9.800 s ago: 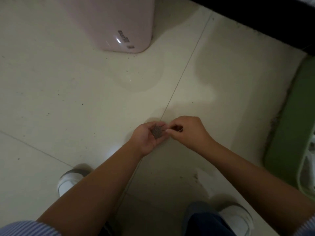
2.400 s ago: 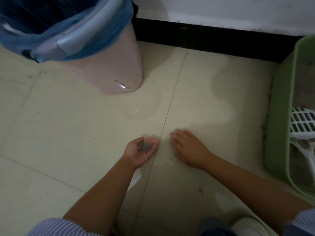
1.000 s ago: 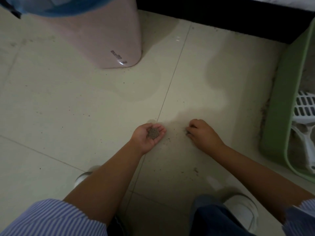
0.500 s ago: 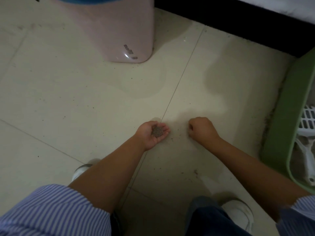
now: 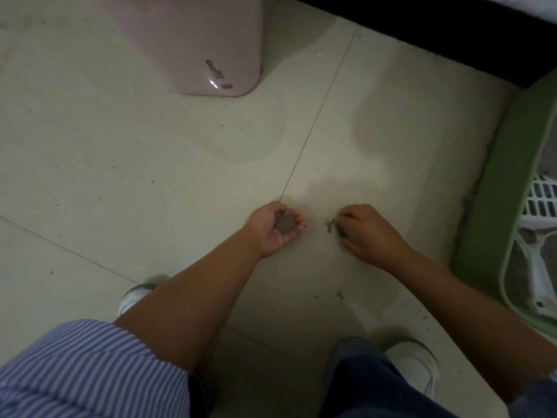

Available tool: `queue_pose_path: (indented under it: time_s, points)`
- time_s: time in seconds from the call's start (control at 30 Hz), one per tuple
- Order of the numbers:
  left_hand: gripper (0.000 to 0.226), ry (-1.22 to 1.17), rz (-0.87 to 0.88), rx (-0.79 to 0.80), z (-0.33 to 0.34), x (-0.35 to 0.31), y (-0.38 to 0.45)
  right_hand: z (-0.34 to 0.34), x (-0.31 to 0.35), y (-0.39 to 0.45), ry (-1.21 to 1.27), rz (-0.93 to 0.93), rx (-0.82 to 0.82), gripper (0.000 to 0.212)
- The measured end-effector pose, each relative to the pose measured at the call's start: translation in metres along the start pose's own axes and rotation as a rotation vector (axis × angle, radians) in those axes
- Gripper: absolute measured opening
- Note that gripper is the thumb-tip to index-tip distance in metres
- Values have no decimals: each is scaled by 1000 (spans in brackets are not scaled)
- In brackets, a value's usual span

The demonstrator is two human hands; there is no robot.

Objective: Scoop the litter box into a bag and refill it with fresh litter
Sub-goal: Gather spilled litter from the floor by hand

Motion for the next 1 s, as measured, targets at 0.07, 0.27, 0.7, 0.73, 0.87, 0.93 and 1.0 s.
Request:
queue_pose_path:
  time_s: [0.07,0.27,0.7,0.73,0.87,0.93,1.0]
  points:
    - [33,53,10,-20,-6,-2,1,9,9,6,-74,-96,62,32]
    - [32,110,1,-46,-13,1,2,7,30,13,-138,-360,65,38]
    - [37,70,-40,-62,-11,3,2,12,25,13,-210,-489,65,22]
    - [37,56,-35,-60,-11,2,2,10,26,15,-208,-496,49,28]
    - [39,12,-14,-68,-15,0,1,14,30,18,-222,-429,27,27]
    - [39,-5,-10,-61,-15,-1,1,5,24,21,-140,-305,-60,15]
    - [38,-18,-13,-51,-13,0,0,-12,5,25,91,-58,-266,13]
Point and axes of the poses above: each hand's wrist, its own y-axis towards the middle knuckle, its own z-axis out of the palm, x = y × z, the point moved 9 cm from there along y, towards the middle knuckle, and after that the axes turned 1 degree about z, right-handed, at the moved point
